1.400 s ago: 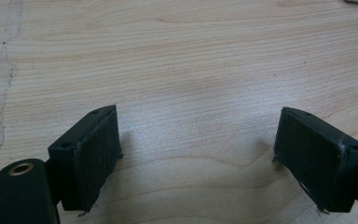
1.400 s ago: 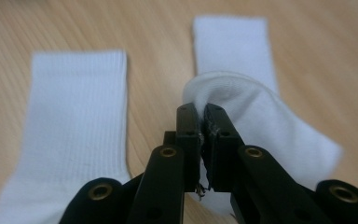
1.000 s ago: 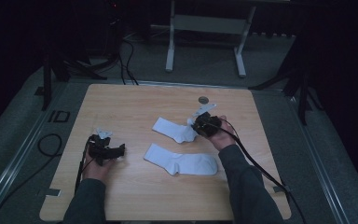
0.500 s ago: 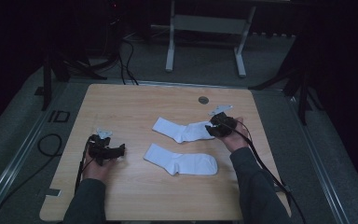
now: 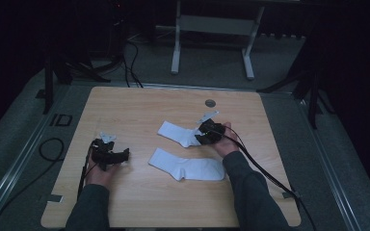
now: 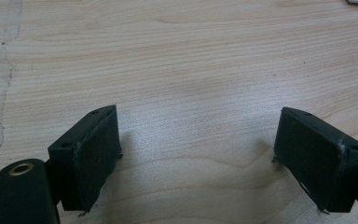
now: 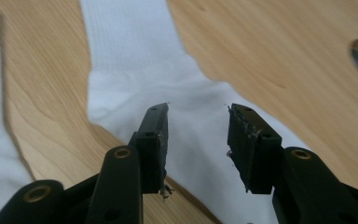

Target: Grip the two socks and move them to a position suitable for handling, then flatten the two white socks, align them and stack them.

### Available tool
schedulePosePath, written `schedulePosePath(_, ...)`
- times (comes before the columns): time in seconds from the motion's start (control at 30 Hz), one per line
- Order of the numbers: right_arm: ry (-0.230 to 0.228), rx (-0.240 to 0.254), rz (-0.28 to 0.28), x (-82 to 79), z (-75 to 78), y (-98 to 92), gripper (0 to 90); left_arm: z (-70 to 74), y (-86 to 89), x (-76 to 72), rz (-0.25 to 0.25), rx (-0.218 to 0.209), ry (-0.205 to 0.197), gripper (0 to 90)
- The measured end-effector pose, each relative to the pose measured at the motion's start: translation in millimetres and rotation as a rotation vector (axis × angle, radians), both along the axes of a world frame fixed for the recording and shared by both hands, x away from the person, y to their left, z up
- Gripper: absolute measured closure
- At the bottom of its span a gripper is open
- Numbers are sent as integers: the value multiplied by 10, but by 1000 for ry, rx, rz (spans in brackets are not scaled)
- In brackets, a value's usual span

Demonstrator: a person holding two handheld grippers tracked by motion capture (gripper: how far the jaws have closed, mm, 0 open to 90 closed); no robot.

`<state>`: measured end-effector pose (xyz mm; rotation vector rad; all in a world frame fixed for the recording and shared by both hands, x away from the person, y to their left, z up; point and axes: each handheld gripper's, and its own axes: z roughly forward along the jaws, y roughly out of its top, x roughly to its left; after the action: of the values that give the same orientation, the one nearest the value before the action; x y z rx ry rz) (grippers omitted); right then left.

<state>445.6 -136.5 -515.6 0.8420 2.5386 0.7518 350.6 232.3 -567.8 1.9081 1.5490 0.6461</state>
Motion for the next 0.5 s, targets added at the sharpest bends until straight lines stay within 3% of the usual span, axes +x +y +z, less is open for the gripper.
schedulePosePath(0.5,60,11,24,79,-115,144,600,0,0,0,0,0,0,145)
